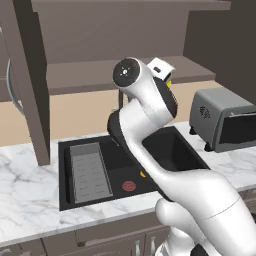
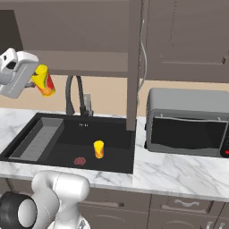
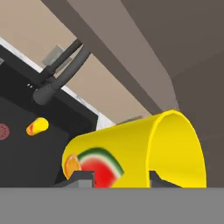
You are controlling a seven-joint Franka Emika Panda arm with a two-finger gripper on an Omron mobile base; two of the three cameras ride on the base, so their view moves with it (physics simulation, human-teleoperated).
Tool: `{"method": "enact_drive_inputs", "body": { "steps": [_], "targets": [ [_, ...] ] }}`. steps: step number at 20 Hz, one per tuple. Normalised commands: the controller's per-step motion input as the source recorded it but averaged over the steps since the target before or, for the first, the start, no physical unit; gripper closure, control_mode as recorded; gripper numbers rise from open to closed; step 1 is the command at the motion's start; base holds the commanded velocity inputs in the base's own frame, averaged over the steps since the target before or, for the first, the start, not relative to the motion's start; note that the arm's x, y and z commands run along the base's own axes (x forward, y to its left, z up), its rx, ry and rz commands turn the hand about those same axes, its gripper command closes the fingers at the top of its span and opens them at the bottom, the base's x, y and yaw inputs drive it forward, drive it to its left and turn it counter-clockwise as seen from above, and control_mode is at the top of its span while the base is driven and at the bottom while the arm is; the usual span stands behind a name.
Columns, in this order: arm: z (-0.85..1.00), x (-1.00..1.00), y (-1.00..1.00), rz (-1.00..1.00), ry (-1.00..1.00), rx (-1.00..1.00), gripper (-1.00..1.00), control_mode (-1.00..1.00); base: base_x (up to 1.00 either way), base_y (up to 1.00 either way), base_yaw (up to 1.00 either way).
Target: Open the cabinet directly in front. Then move the beer and the cup to the dining counter with the candle on it.
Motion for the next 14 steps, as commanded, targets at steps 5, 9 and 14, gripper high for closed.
{"method": "enact_drive_inputs", "body": {
  "steps": [5, 9, 14],
  "targets": [
    [-0.26, -0.11, 0.0, 0.0, 0.01, -0.02, 1.0, -1.0, 0.0, 0.0, 0.0],
    [-0.07, -0.1, 0.0, 0.0, -0.01, 0.0, 1.0, 1.0, -0.43, 0.0, -0.07],
    [0.0, 0.0, 0.0, 0.0, 0.0, 0.0, 1.0, 1.0, -0.68, 0.0, -0.25]
  ]
}}
